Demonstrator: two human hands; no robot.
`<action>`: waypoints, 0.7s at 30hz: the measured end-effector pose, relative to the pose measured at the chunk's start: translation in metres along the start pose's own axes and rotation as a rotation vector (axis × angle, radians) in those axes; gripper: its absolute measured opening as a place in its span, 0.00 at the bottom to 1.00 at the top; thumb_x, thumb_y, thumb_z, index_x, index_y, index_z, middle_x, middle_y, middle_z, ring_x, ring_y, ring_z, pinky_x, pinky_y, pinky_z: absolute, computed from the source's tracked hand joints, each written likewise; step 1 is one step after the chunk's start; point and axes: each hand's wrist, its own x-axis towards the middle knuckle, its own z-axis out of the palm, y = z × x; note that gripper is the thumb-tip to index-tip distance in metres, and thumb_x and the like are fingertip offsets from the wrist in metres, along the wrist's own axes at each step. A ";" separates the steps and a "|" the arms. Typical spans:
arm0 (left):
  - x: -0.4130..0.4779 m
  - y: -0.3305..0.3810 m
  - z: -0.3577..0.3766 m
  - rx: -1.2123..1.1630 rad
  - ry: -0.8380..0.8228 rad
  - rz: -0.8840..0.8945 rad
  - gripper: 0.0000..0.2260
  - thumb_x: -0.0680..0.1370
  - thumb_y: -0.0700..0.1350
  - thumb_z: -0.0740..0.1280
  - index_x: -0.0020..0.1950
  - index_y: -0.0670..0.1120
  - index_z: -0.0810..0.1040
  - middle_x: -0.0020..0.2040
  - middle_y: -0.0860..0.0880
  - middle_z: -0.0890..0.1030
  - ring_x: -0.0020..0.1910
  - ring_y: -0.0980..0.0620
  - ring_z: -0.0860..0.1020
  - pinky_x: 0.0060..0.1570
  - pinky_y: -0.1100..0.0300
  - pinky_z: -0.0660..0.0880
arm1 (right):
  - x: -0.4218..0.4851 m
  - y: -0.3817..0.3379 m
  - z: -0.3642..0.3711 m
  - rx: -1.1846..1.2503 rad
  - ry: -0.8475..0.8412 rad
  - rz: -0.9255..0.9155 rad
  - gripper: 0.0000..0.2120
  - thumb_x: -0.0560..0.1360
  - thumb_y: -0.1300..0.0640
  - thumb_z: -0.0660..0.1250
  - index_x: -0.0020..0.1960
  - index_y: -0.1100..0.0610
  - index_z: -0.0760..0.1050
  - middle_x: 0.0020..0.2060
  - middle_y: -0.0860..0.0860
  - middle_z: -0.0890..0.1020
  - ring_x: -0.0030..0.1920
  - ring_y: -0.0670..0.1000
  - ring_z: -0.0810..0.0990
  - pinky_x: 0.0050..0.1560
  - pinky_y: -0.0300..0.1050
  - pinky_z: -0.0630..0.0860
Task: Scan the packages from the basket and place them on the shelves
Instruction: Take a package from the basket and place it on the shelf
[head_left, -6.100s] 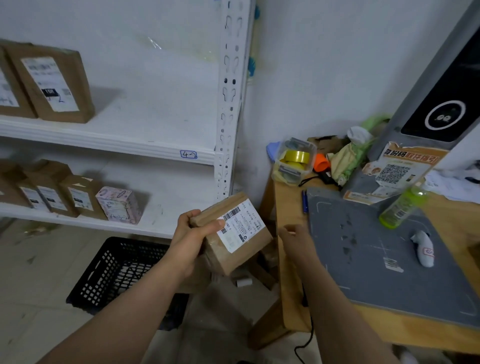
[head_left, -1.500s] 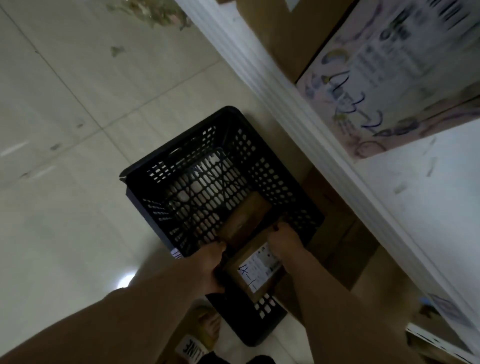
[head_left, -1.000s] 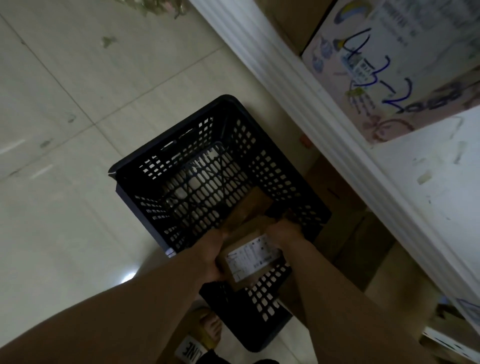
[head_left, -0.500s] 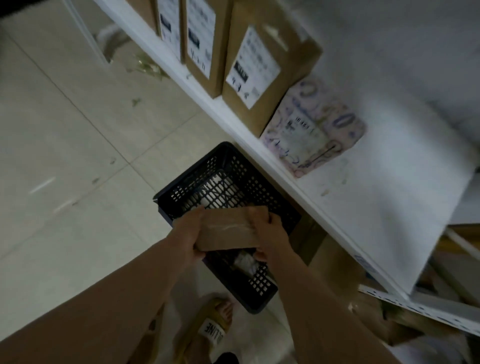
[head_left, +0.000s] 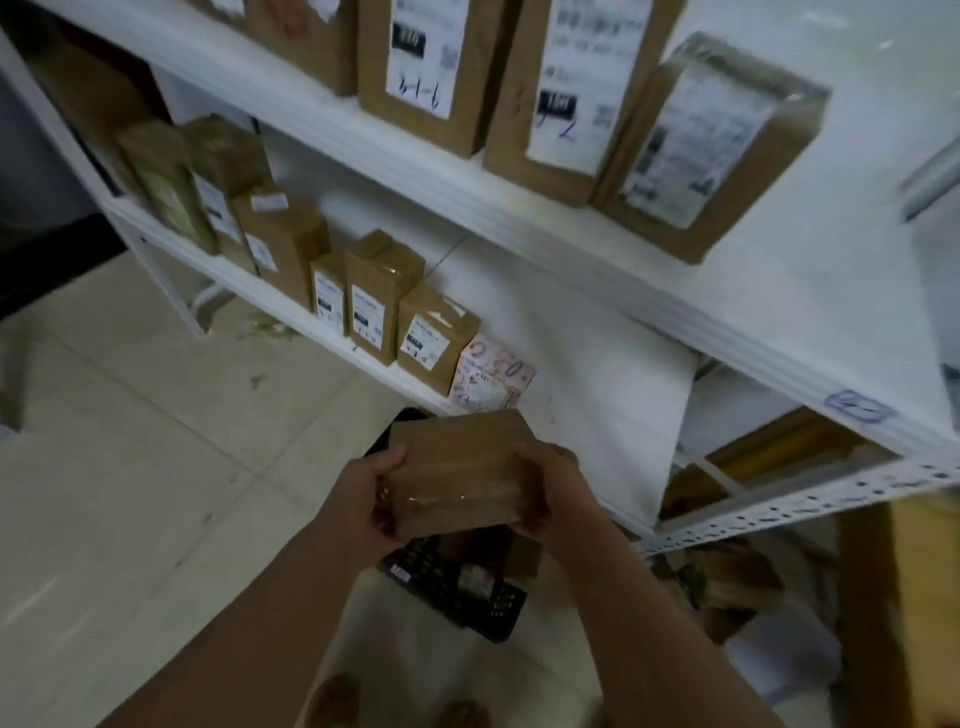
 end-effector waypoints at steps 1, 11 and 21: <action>-0.012 0.002 0.004 -0.008 -0.049 0.009 0.13 0.78 0.49 0.70 0.57 0.42 0.82 0.42 0.42 0.87 0.43 0.40 0.85 0.45 0.49 0.80 | -0.016 -0.005 -0.008 0.037 -0.006 -0.041 0.15 0.75 0.49 0.71 0.59 0.46 0.72 0.58 0.53 0.74 0.57 0.59 0.75 0.57 0.59 0.79; -0.112 -0.016 0.070 0.298 -0.356 0.244 0.36 0.54 0.41 0.81 0.62 0.43 0.79 0.57 0.40 0.82 0.57 0.41 0.78 0.54 0.48 0.75 | -0.134 -0.025 -0.108 0.288 -0.089 -0.276 0.16 0.74 0.52 0.70 0.62 0.52 0.77 0.61 0.52 0.77 0.60 0.56 0.76 0.57 0.55 0.74; -0.175 -0.072 0.125 0.724 -0.482 0.921 0.52 0.62 0.26 0.75 0.68 0.74 0.62 0.67 0.65 0.68 0.69 0.53 0.68 0.60 0.42 0.78 | -0.205 -0.051 -0.201 0.341 -0.270 -0.406 0.41 0.65 0.25 0.70 0.70 0.45 0.64 0.64 0.60 0.74 0.61 0.65 0.77 0.53 0.67 0.81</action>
